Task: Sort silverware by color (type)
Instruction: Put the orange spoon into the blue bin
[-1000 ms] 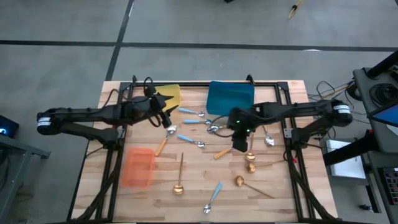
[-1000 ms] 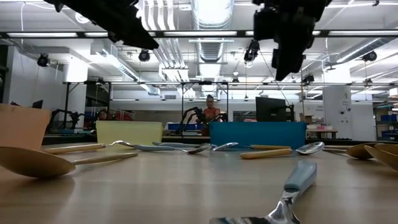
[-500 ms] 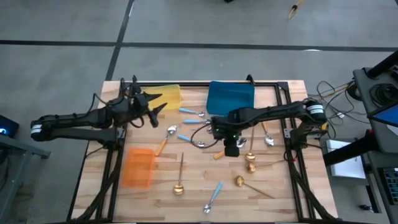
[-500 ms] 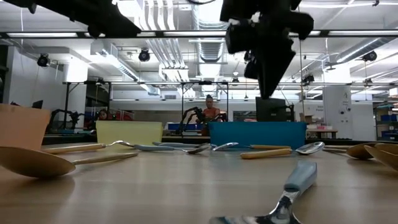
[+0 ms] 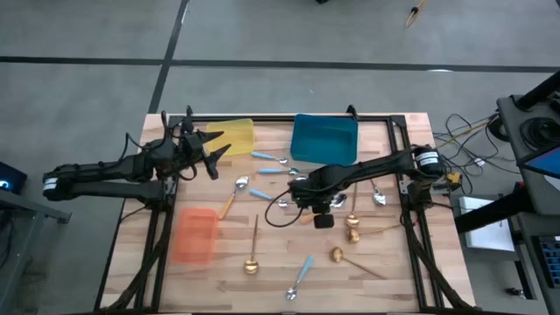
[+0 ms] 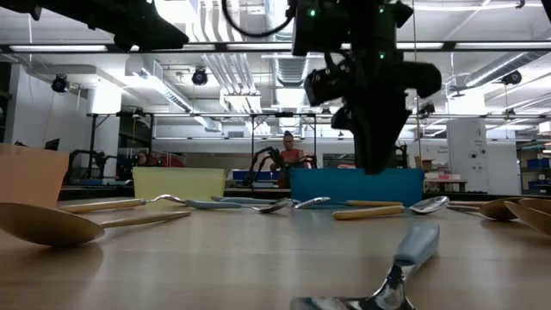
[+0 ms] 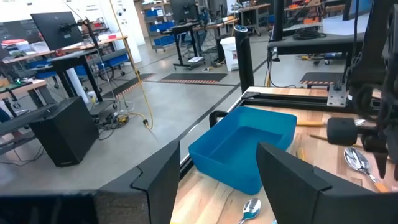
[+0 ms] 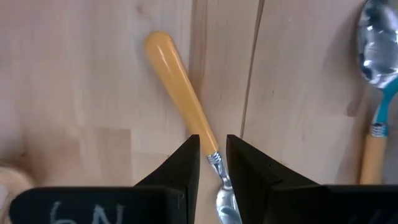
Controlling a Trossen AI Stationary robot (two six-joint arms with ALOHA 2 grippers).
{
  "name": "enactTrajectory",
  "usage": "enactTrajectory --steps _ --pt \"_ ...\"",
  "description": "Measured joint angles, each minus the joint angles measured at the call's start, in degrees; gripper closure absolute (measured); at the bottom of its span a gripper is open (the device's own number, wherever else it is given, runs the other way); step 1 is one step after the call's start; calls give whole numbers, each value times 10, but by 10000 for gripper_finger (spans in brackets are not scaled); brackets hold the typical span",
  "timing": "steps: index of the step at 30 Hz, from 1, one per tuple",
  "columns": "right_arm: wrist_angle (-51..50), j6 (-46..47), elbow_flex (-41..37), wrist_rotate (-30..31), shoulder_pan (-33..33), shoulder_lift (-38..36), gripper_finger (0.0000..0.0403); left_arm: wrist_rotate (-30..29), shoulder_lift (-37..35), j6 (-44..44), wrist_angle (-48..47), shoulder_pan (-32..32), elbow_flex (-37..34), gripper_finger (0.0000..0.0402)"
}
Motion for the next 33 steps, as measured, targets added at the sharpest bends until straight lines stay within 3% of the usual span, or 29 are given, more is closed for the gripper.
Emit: enactTrajectory --steps 8,17,27,33 --pt "12 43 0 -1 0 43 333 0 3 0 6 0 0 208" --pt "19 10 0 -1 9 48 327 0 5 0 6 0 0 208" --pt "23 9 0 0 9 47 218 0 7 0 7 0 0 208" --pt "22 -12 0 10 21 47 202 0 8 0 9 0 0 208"
